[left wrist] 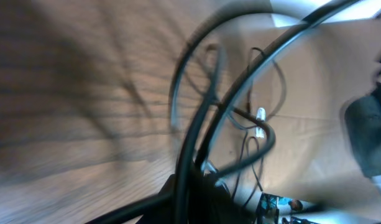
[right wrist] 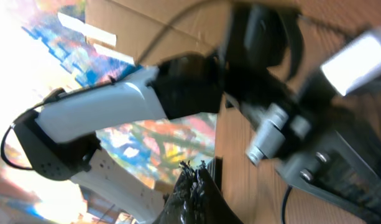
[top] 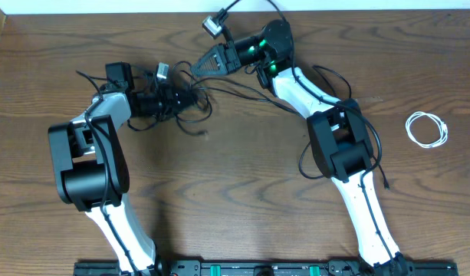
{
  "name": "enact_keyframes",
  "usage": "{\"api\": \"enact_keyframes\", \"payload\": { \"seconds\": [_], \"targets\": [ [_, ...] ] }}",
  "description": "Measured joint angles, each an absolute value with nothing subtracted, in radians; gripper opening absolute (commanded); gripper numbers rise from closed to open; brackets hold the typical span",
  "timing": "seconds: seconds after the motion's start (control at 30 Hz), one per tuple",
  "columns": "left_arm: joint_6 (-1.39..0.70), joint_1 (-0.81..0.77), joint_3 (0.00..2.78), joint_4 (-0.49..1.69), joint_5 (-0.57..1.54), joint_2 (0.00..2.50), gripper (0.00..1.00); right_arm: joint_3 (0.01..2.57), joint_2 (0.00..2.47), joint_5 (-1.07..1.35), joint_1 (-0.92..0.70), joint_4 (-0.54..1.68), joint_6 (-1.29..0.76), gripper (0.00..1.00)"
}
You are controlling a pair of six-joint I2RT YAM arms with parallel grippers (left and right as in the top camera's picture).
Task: Untangle cables
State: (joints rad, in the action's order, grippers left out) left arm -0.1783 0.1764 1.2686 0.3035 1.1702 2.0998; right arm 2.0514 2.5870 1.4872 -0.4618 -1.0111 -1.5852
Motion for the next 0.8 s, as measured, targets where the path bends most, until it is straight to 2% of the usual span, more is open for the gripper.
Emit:
{"api": "enact_keyframes", "payload": {
  "seconds": [0.2,0.23,0.27,0.33,0.8],
  "targets": [
    [-0.194,0.173,1.266,0.302,1.153,2.106,0.08,2.063,2.574,1.451,-0.462,-0.848,-1.488,0.01],
    [-0.199,0.172,1.266,0.302,1.153,2.106,0.08,2.063,2.574,1.446,-0.462,-0.815,-1.468,0.04],
    [-0.202,0.171,1.266,0.302,1.153,2.106,0.08,2.063,2.574,1.444,-0.462,-0.781,-1.452,0.09],
    [-0.205,0.169,1.266,0.3,1.153,2.106,0.08,2.064,2.574,1.444,-0.462,-0.748,-1.424,0.38],
    [-0.206,0.169,1.266,0.295,1.153,2.106,0.08,2.051,2.574,1.497,-0.471,-0.471,-1.287,0.45]
  ]
}}
